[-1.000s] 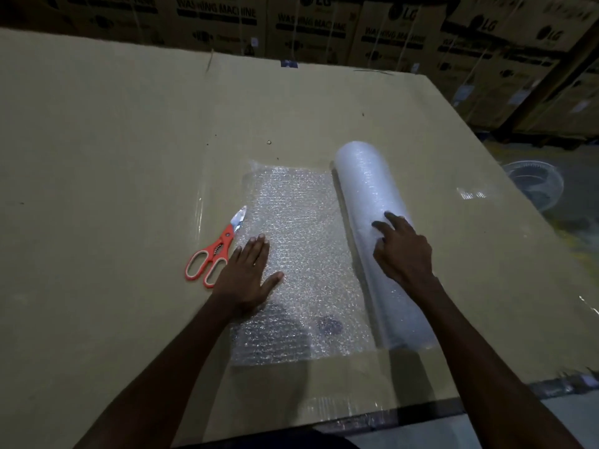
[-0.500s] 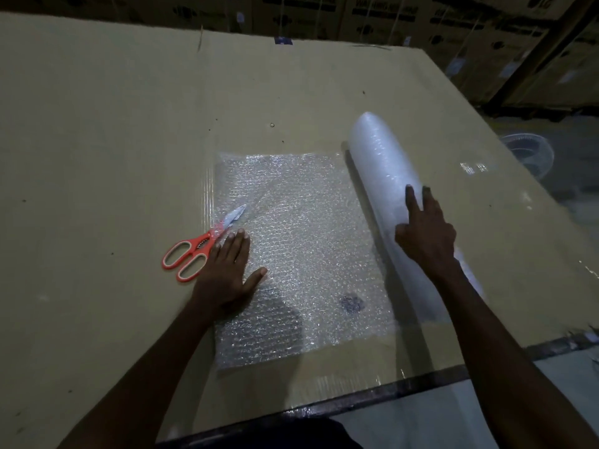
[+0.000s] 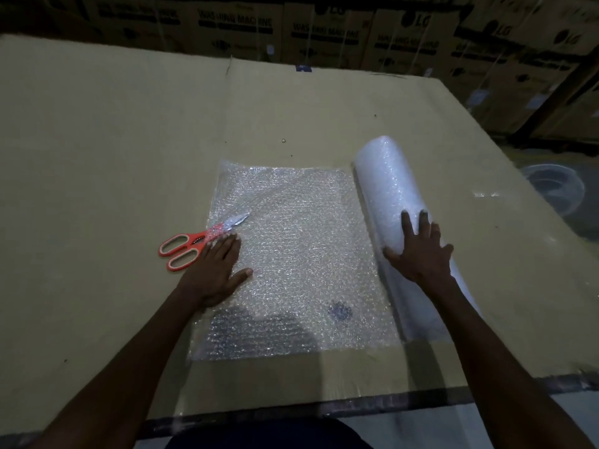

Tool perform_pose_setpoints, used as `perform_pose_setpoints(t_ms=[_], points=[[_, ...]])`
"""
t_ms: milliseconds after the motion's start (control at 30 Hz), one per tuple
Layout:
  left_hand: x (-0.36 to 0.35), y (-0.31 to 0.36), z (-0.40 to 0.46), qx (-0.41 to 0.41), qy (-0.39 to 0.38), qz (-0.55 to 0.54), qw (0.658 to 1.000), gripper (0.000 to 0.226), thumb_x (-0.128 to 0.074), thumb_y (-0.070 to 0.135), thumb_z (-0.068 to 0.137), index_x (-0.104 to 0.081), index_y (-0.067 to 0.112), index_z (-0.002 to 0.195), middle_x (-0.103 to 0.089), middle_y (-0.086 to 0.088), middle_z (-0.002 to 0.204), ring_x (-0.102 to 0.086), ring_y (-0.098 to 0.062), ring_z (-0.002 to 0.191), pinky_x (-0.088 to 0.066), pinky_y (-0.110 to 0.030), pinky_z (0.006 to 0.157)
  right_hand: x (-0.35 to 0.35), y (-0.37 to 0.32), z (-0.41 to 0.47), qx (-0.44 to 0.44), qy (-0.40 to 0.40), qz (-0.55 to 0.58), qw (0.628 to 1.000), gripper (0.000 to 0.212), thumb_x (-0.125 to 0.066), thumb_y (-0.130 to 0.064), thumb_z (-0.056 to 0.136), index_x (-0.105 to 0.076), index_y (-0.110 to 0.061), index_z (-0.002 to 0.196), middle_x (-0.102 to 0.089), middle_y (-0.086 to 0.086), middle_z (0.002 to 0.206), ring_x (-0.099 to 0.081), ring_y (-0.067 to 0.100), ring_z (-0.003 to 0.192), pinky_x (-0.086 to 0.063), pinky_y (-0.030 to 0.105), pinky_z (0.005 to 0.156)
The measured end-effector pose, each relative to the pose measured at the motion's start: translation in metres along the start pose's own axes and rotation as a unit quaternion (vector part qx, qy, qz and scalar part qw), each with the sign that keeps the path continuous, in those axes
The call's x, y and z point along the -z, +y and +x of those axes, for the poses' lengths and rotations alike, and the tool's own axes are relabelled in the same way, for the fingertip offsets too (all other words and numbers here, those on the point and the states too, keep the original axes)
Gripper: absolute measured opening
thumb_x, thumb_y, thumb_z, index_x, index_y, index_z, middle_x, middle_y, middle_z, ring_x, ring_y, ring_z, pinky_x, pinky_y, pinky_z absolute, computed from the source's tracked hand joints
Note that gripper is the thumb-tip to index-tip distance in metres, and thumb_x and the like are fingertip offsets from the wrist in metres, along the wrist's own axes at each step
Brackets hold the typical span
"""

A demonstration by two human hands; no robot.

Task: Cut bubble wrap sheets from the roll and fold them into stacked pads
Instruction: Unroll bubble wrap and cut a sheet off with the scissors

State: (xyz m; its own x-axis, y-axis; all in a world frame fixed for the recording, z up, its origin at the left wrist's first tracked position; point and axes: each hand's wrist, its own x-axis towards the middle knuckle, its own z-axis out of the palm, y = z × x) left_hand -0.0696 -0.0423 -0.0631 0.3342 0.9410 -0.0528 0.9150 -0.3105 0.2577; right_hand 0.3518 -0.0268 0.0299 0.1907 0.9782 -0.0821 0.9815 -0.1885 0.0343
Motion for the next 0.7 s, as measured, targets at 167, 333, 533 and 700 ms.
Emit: perform_pose_setpoints(t_ms=[167, 333, 533, 700], points=[[0.023, 0.004, -0.012, 0.048, 0.047, -0.013, 0.998, 0.097, -0.011, 0.072, 0.096, -0.039, -0.005, 0.147, -0.04, -0.024, 0.153, -0.036, -0.04, 0.143, -0.031, -0.058, 0.114, 0.016, -0.016, 0.003, 0.029, 0.057, 0.044, 0.997, 0.097, -0.052, -0.07, 0.092, -0.008, -0.02, 0.163, -0.007, 0.013, 0.17, -0.005, 0.039, 0.155, -0.015, 0.071, 0.115], [0.033, -0.025, -0.026, 0.14, 0.068, 0.008, 0.988, 0.071, -0.028, 0.048, 0.096, -0.046, -0.004, 0.142, -0.049, -0.025, 0.144, -0.047, -0.042, 0.133, -0.04, -0.061, 0.102, 0.014, -0.068, -0.011, 0.112, 0.091, 0.094, 0.985, 0.087, -0.057, -0.062, 0.093, -0.026, -0.014, 0.159, -0.021, 0.014, 0.167, -0.014, 0.035, 0.155, -0.017, 0.067, 0.116], [0.031, -0.062, -0.045, 0.139, 0.097, 0.001, 0.985, 0.056, -0.032, 0.048, 0.101, -0.047, 0.013, 0.142, -0.047, -0.009, 0.149, -0.046, -0.03, 0.133, -0.038, -0.055, 0.105, -0.015, -0.153, -0.05, 0.197, 0.025, 0.134, 0.971, 0.078, -0.064, -0.051, 0.093, -0.036, -0.013, 0.156, -0.029, 0.014, 0.165, -0.027, 0.034, 0.152, -0.028, 0.059, 0.118], [0.03, -0.082, -0.059, 0.099, 0.121, -0.012, 0.988, 0.05, -0.039, 0.051, 0.101, -0.053, 0.015, 0.132, -0.059, -0.007, 0.133, -0.056, -0.028, 0.115, -0.044, -0.045, 0.096, -0.02, -0.239, -0.084, 0.237, 0.001, 0.2, 0.951, 0.062, -0.068, -0.037, 0.093, -0.051, -0.01, 0.147, -0.048, 0.014, 0.153, -0.044, 0.032, 0.14, -0.043, 0.046, 0.108]])
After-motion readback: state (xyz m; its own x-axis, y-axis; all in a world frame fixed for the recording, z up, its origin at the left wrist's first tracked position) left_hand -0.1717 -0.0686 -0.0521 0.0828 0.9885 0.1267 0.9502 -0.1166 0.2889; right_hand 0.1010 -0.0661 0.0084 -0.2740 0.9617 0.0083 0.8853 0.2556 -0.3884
